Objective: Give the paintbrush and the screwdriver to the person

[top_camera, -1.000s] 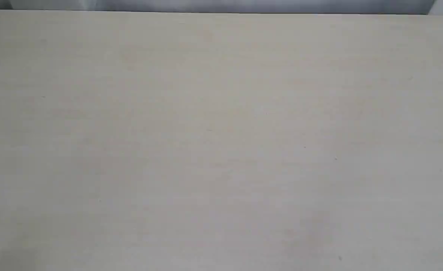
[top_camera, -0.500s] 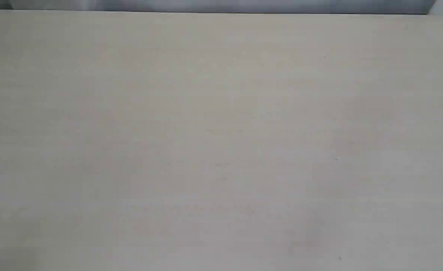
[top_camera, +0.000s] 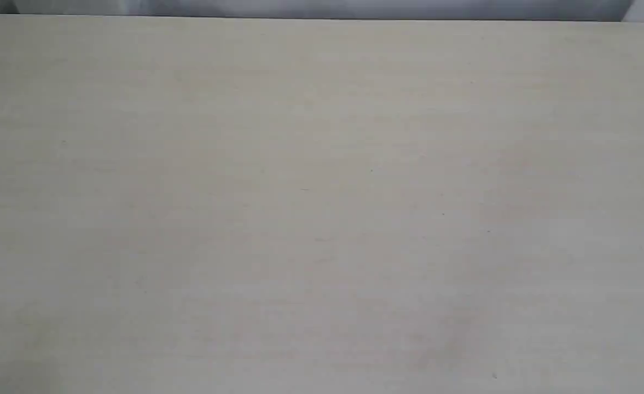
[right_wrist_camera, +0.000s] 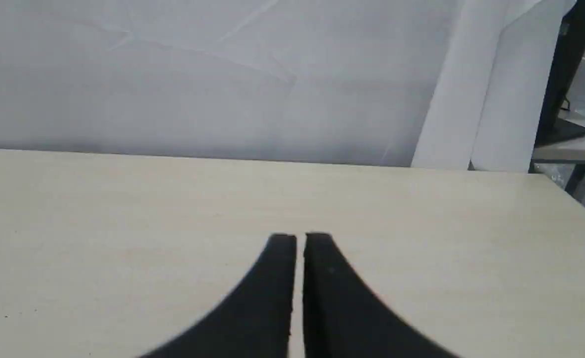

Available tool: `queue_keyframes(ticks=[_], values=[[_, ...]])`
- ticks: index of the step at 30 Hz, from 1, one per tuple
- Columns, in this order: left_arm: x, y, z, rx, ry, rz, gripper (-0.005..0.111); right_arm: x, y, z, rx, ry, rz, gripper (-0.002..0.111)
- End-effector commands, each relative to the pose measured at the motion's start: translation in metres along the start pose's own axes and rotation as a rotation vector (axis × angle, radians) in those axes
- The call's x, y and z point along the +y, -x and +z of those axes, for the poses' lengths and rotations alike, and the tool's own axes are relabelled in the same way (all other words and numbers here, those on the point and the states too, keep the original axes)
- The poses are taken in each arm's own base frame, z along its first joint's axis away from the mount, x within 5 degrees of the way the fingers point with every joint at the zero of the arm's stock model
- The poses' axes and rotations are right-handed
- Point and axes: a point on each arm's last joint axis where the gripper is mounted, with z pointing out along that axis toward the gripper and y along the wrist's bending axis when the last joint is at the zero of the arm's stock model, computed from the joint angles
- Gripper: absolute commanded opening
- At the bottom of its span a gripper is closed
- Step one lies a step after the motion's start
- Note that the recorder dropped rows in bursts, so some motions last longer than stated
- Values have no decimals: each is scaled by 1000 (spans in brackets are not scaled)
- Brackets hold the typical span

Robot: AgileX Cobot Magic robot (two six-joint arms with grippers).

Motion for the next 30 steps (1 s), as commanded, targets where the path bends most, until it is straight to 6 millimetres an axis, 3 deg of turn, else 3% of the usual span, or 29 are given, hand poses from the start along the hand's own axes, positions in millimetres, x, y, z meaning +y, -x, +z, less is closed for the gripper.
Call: queue_keyframes(ticks=[1, 6, 30], values=[[-1, 0, 0, -7, -9, -4, 0, 0, -10, 0, -9, -4, 8, 4], [-1, 0, 0, -7, -9, -1, 0, 1, -26, 2, -18, -4, 3, 4], [-1, 0, 0, -7, -9, -1, 0, 0, -41, 1, 144, -13, 1, 4]])
